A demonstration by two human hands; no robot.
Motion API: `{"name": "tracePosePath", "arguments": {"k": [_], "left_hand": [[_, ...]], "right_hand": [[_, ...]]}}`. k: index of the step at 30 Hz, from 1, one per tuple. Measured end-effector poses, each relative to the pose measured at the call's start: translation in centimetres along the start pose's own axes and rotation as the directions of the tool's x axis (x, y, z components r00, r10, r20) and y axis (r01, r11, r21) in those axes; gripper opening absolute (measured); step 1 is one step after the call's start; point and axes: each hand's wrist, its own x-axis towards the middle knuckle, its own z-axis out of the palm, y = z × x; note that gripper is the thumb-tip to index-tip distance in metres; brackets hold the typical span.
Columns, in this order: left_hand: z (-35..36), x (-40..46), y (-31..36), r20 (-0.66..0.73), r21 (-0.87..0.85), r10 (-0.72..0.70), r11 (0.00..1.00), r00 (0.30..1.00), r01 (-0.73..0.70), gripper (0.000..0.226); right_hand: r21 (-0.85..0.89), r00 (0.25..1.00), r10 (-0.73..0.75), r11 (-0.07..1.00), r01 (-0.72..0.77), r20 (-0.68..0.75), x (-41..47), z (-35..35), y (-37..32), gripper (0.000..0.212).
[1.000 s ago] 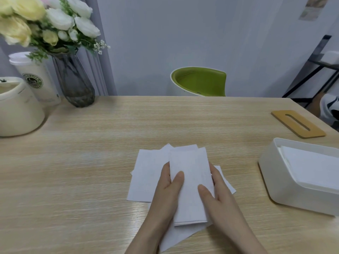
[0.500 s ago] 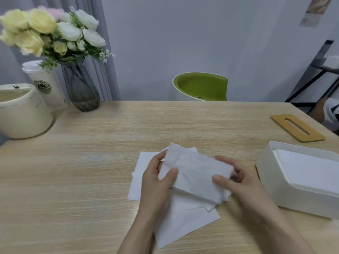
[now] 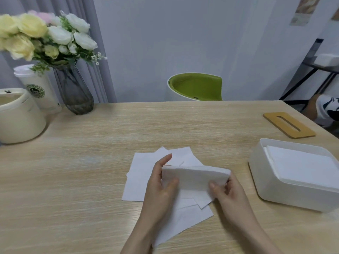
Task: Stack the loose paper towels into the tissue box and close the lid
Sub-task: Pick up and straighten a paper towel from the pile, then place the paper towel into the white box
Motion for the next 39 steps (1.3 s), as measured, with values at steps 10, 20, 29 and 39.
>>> {"name": "tracePosePath", "arguments": {"k": [10, 20, 29, 39], "left_hand": [[0.7, 0.4, -0.8, 0.047, 0.043, -0.041, 0.998, 0.998, 0.039, 0.047], [0.9, 0.5, -0.6, 0.005, 0.009, -0.015, 1.0, 1.0, 0.015, 0.044], [1.0, 0.5, -0.6, -0.022, 0.101, -0.066, 0.993, 0.998, 0.068, 0.039], [0.1, 0.5, 0.8, -0.277, -0.126, -0.032, 0.992, 0.96, -0.003, 0.036]], "right_hand": [[-0.052, 0.998, 0.016, 0.998, -0.019, -0.053, -0.6, 0.2, 0.9, 0.026], [-0.012, 0.997, 0.033, 0.999, -0.034, -0.072, -0.1, -0.1, 1.2, 0.025], [-0.042, 0.999, 0.002, 0.999, -0.004, -0.047, -0.1, -0.2, 1.2, 0.028], [0.206, 0.994, -0.025, 0.977, 0.046, -0.104, -1.2, -1.0, -1.5, 0.043]]}}
